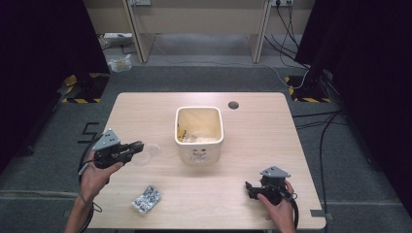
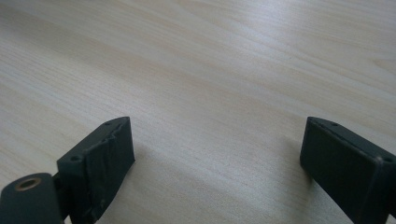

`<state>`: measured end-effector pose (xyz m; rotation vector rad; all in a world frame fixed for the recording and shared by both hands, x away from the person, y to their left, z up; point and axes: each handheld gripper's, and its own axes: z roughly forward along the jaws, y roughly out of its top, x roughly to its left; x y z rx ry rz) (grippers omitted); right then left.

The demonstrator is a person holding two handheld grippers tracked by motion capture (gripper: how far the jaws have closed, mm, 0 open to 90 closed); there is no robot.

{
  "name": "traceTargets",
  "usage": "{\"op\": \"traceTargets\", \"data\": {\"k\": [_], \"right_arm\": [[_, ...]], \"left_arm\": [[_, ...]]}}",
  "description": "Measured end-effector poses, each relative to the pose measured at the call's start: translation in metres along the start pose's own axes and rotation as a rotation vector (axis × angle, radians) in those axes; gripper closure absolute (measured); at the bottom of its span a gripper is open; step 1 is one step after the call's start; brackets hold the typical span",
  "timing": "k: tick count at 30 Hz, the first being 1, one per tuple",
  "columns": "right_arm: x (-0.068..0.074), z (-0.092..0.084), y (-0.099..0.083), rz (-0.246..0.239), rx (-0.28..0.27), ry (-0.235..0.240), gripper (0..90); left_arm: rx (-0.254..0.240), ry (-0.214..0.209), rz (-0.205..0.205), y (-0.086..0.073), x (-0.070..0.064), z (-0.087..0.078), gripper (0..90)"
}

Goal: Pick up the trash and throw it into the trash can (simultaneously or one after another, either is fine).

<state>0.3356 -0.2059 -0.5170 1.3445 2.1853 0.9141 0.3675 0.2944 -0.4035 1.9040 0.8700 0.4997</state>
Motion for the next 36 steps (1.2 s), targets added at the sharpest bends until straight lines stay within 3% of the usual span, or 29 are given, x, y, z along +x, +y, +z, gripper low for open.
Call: {"op": "traceTargets", "data": {"k": [12, 36], "right_arm": [[0.000, 0.000, 0.000, 0.000, 0.000, 0.000, 10.2], [0.000, 0.000, 0.000, 0.000, 0.000, 0.000, 10.2]], "left_arm": [[-0.007, 0.003, -0.003, 0.014, 0.008, 0.007, 80.6], [-0.002, 0.044, 0.069, 0.048, 0.007, 0.016, 81.9]]}}
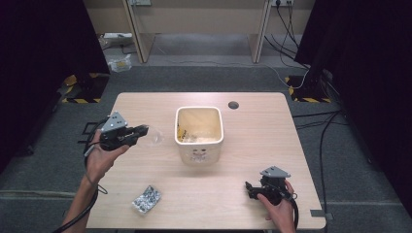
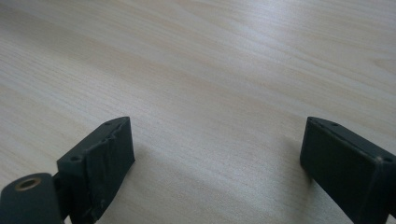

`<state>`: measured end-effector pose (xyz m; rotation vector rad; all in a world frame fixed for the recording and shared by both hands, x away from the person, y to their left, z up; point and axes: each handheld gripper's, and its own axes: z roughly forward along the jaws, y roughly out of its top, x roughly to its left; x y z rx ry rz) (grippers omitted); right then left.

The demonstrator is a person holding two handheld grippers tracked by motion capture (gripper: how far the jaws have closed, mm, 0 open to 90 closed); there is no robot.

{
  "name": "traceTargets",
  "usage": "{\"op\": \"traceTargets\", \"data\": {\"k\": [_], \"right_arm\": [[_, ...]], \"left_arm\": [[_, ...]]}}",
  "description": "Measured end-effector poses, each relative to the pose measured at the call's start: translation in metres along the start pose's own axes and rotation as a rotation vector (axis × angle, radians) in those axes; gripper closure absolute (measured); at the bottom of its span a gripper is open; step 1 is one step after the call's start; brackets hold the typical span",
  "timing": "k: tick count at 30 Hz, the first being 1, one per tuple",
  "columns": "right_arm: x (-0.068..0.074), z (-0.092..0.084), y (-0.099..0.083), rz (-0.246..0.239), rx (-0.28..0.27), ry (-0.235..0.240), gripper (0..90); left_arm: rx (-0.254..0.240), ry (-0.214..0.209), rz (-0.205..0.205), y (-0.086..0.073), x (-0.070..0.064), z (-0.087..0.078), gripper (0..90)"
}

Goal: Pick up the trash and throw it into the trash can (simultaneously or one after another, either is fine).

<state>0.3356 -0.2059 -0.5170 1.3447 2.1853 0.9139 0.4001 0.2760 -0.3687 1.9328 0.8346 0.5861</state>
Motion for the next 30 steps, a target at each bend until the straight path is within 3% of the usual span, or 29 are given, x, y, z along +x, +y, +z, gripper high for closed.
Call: {"op": "traceTargets", "data": {"k": [11, 19, 30], "right_arm": [[0.000, 0.000, 0.000, 0.000, 0.000, 0.000, 10.2], [0.000, 0.000, 0.000, 0.000, 0.000, 0.000, 10.2], [0.000, 0.000, 0.000, 0.000, 0.000, 0.000, 10.2]], "left_arm": [[-0.007, 0.020, 0.030, 0.008, 0.000, 0.005, 83.7], [-0.029, 0.041, 0.074, 0.020, -0.002, 0.005, 83.9], [-0.036, 0.046, 0.072, 0.032, -0.003, 0.007, 83.9]]}}
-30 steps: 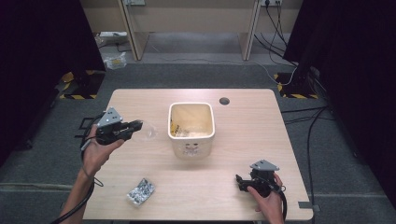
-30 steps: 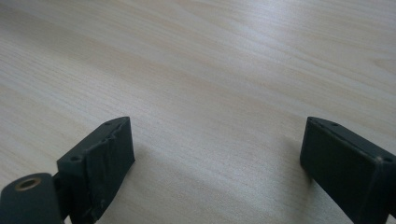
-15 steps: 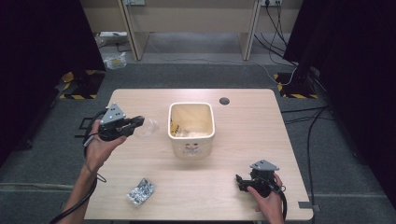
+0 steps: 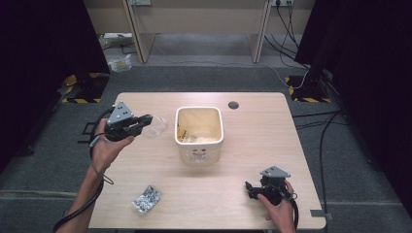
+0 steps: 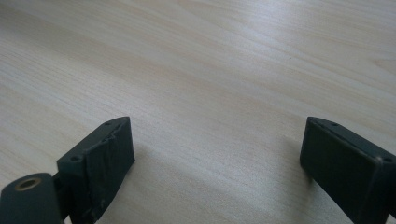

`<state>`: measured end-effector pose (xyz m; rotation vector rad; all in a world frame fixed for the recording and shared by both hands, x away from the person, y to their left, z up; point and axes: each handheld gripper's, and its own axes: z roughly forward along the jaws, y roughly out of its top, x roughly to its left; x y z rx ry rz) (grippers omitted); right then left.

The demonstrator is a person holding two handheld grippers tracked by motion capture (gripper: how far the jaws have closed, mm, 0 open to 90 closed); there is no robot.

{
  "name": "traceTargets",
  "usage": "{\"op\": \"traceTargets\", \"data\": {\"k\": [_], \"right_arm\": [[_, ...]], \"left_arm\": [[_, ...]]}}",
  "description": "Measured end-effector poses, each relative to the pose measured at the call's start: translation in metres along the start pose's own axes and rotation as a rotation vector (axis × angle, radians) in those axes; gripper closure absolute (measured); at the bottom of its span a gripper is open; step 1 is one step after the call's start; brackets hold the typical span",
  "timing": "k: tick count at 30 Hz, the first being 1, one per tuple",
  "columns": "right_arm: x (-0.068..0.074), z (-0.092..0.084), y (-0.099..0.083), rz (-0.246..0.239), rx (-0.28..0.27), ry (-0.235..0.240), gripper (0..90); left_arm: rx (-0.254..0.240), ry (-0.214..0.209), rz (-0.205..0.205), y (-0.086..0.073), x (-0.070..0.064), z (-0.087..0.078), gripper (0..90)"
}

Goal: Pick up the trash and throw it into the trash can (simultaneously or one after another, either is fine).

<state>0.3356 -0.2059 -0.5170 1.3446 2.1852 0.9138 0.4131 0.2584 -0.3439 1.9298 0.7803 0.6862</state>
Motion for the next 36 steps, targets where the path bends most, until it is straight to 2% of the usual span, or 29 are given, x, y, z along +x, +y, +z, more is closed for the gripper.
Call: {"op": "traceTargets", "data": {"k": [22, 36], "right_arm": [[0.000, 0.000, 0.000, -0.002, 0.000, 0.000, 10.2], [0.000, 0.000, 0.000, -0.002, 0.000, 0.000, 10.2]], "left_arm": [[-0.026, -0.007, 0.030, 0.024, -0.005, 0.009, 83.8], [-0.040, -0.034, 0.051, 0.039, -0.019, 0.021, 83.7]]}}
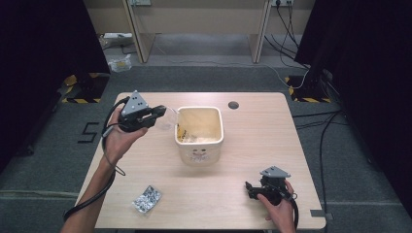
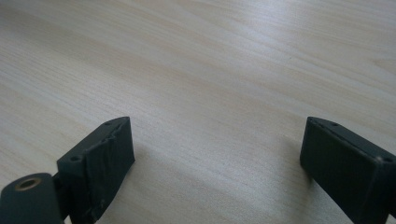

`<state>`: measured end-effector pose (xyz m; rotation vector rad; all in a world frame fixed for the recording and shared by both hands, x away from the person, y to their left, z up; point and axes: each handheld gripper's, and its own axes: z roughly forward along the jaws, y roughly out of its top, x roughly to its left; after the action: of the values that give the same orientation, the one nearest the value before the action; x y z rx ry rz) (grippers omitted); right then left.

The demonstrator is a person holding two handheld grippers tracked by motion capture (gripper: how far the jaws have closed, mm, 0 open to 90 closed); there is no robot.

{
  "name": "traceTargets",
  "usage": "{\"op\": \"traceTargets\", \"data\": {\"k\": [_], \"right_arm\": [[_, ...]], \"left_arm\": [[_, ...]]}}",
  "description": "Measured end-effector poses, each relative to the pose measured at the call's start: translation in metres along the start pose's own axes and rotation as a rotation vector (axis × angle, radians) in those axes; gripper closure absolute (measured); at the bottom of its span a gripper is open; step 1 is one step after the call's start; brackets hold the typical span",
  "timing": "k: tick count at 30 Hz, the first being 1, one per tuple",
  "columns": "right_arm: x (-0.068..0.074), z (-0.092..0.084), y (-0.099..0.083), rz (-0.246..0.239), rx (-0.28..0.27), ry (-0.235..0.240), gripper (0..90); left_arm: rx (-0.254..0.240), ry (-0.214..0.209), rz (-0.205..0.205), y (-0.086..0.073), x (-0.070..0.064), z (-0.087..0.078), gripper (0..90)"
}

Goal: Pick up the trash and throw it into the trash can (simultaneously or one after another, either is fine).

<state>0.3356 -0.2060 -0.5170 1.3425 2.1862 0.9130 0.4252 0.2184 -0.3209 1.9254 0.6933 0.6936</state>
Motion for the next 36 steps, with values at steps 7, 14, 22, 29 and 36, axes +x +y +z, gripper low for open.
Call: {"op": "traceTargets", "data": {"k": [7, 14, 22, 29, 36], "right_arm": [[0.000, 0.000, 0.000, 0.001, 0.000, 0.000, 10.3], [0.000, 0.000, 0.000, 0.000, 0.000, 0.000, 10.2], [0.000, 0.000, 0.000, -0.001, -0.001, 0.000, 10.2], [0.000, 0.000, 0.000, -0.001, 0.000, 0.000, 10.2], [0.000, 0.000, 0.000, -0.001, -0.001, 0.000, 10.2]], "left_arm": [[0.003, -0.030, 0.015, 0.004, -0.011, 0.015, 83.6], [0.022, -0.070, 0.001, 0.003, -0.021, 0.030, 83.4], [0.063, -0.108, -0.003, -0.005, -0.032, 0.053, 83.2], [0.084, -0.114, -0.014, -0.008, -0.033, 0.065, 83.1], [0.119, -0.128, -0.028, -0.016, -0.033, 0.076, 82.7]]}}
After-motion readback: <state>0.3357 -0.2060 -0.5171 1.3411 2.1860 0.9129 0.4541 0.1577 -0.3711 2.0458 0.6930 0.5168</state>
